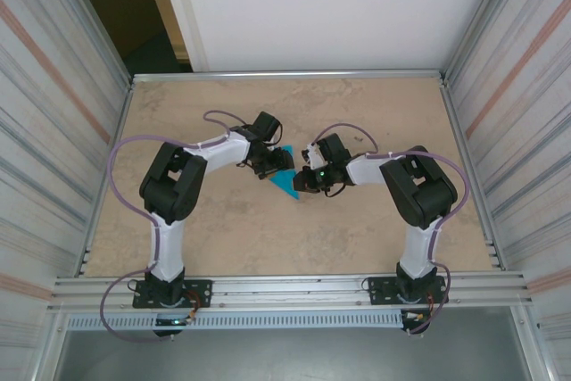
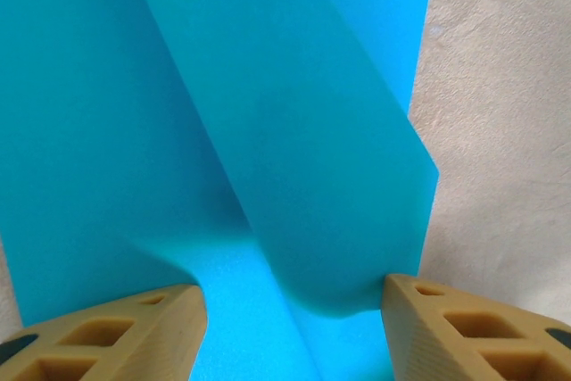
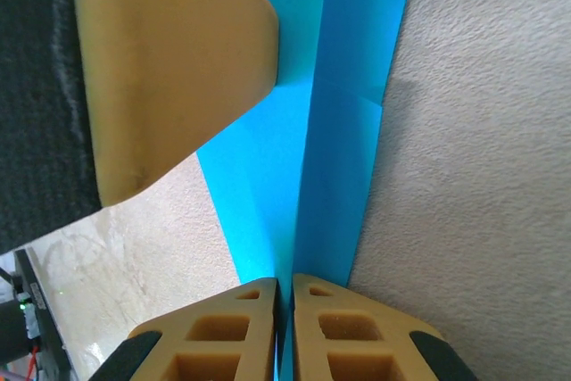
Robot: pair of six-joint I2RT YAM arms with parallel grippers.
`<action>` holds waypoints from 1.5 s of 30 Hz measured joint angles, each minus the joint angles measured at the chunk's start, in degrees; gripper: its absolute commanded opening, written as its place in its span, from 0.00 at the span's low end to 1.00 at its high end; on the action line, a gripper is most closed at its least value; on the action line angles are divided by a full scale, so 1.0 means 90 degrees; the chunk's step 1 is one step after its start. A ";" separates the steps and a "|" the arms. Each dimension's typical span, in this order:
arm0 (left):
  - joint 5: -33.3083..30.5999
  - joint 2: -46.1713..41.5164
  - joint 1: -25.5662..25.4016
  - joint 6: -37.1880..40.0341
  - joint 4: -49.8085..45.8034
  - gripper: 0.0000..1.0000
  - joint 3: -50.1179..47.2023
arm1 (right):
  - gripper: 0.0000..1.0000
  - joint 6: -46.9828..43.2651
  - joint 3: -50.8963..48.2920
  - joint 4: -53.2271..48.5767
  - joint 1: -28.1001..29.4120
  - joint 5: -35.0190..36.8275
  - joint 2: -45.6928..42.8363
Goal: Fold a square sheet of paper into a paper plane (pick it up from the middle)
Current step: Fourth fold the wing at the center of the table.
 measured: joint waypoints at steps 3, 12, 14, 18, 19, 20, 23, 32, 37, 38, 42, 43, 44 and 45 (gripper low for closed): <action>0.0000 0.0000 0.0000 0.0002 -0.0002 0.58 0.0000 | 0.15 0.0041 -0.0010 0.0049 -0.0044 -0.0168 0.0019; 0.0000 0.0005 -0.0005 0.0002 0.0000 0.58 0.0000 | 0.17 0.0250 -0.0172 0.0352 -0.0231 -0.0648 0.0063; 0.0000 0.0005 -0.0005 0.0002 0.0000 0.58 0.0000 | 0.17 0.0311 -0.0185 0.0403 -0.0250 -0.0746 0.0080; 0.0000 0.0005 -0.0005 0.0005 0.0000 0.58 0.0000 | 0.13 0.0374 -0.0211 0.0469 -0.0291 -0.0826 0.0102; 0.0000 0.0005 -0.0005 0.0005 0.0000 0.59 0.0000 | 0.11 0.0381 -0.0209 0.0474 -0.0291 -0.0838 0.0119; 0.0000 0.0005 -0.0005 0.0007 0.0000 0.58 0.0000 | 0.11 0.0384 -0.0209 0.0478 -0.0291 -0.0855 0.0136; 0.0000 0.0007 -0.0005 0.0019 0.0000 0.59 0.0000 | 0.10 0.0384 -0.0206 0.0478 -0.0299 -0.0901 0.0175; 0.0007 0.0034 -0.0010 0.0024 0.0005 0.61 0.0000 | 0.14 0.0389 -0.0158 0.0423 -0.0318 -0.0952 0.0209; 0.0010 0.0044 -0.0010 0.0024 0.0007 0.61 0.0000 | 0.13 0.0440 -0.0124 0.0379 -0.0318 -0.0976 0.0216; 0.0010 0.0049 -0.0010 0.0024 0.0007 0.61 0.0000 | 0.11 0.0461 -0.0119 0.0369 -0.0318 -0.0969 0.0221; 0.0010 0.0049 -0.0010 0.0027 0.0007 0.62 0.0000 | 0.08 0.0481 -0.0058 0.0255 -0.0328 -0.0947 0.0270; 0.0010 0.0049 -0.0010 0.0024 0.0007 0.62 0.0000 | 0.08 0.0481 -0.0046 0.0233 -0.0328 -0.0940 0.0279; 0.0012 0.0049 -0.0010 0.0027 0.0007 0.62 0.0000 | 0.08 0.0478 -0.0027 0.0206 -0.0330 -0.0942 0.0291; 0.0012 0.0049 -0.0010 0.0027 0.0007 0.62 0.0002 | 0.08 0.0478 -0.0019 0.0185 -0.0333 -0.0940 0.0294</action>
